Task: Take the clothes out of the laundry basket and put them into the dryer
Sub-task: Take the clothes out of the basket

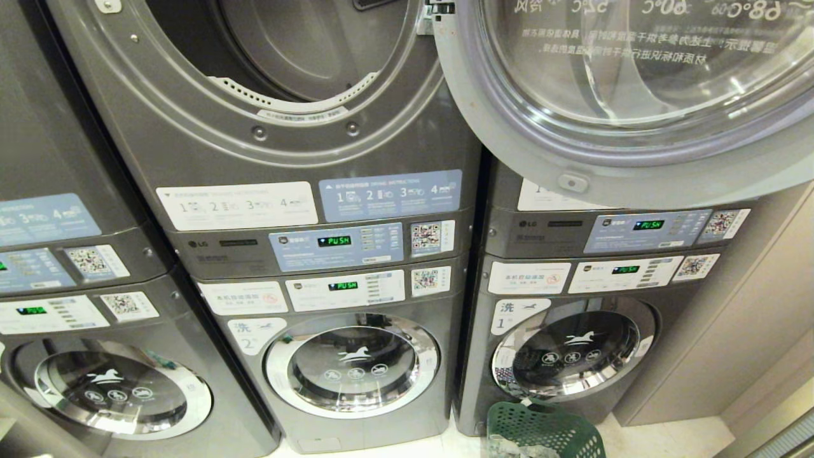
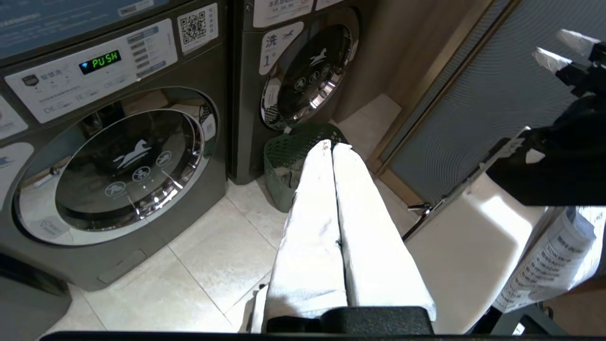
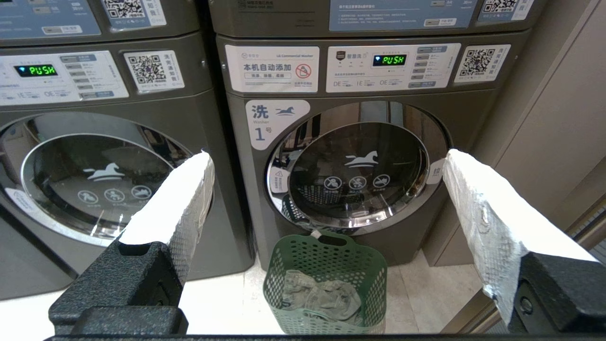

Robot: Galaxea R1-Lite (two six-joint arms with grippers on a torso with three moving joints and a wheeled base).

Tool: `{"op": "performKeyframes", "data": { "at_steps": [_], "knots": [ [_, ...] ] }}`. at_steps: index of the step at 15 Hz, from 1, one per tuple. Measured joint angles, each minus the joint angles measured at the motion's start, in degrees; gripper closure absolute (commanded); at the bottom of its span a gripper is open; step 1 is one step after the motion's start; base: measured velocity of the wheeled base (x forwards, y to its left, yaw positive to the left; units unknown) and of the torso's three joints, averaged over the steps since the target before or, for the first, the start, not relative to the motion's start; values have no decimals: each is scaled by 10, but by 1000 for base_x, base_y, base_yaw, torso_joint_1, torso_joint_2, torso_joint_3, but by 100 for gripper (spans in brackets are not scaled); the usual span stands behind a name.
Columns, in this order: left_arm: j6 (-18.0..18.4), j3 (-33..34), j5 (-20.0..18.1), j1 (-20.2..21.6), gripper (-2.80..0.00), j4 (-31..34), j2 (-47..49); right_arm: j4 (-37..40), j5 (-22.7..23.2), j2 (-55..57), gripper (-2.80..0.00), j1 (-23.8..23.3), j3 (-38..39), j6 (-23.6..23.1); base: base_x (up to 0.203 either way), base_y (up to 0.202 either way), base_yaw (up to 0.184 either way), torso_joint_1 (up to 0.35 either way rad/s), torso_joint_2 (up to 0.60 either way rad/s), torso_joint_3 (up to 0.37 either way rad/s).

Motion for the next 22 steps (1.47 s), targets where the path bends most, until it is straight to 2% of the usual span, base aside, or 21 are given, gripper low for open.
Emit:
{"op": "performKeyframes", "data": {
  "at_steps": [2,3,5,7,9,10,12,15,17,19,20,22],
  "knots": [
    [-27,-1,6,17,0,-10,20,0,0,0,-280,0,0,0,0,0,0,0,0,0],
    [-35,-1,0,48,0,-20,28,0,0,0,-280,0,0,0,0,0,0,0,0,0],
    [-36,26,-34,140,0,-49,34,0,0,0,-280,0,0,0,0,0,0,0,0,0],
    [-11,104,-84,239,0,-92,17,0,0,0,-280,0,0,0,0,0,0,0,0,0],
    [34,220,-119,303,0,-146,-34,0,0,0,-280,0,0,0,0,0,0,0,0,0],
    [63,273,-120,327,0,-179,-70,0,0,0,-280,0,0,0,0,0,0,0,0,0],
    [108,349,-88,365,0,-239,-134,0,0,0,-280,0,0,0,0,0,0,0,0,0],
    [135,384,8,386,0,-295,-178,0,0,0,-280,0,0,0,0,0,0,0,0,0],
    [144,390,26,393,0,-283,-198,0,0,0,-280,0,0,0,0,0,0,0,0,0],
    [141,391,62,399,0,-262,-213,0,0,0,-280,0,0,0,0,0,0,0,0,0],
    [136,392,66,401,0,-256,-221,0,0,0,-280,0,0,0,0,0,0,0,0,0],
    [133,391,35,405,0,-224,-260,0,0,0,-280,0,0,-1,0,0,0,0,0,0]
  ]
}}
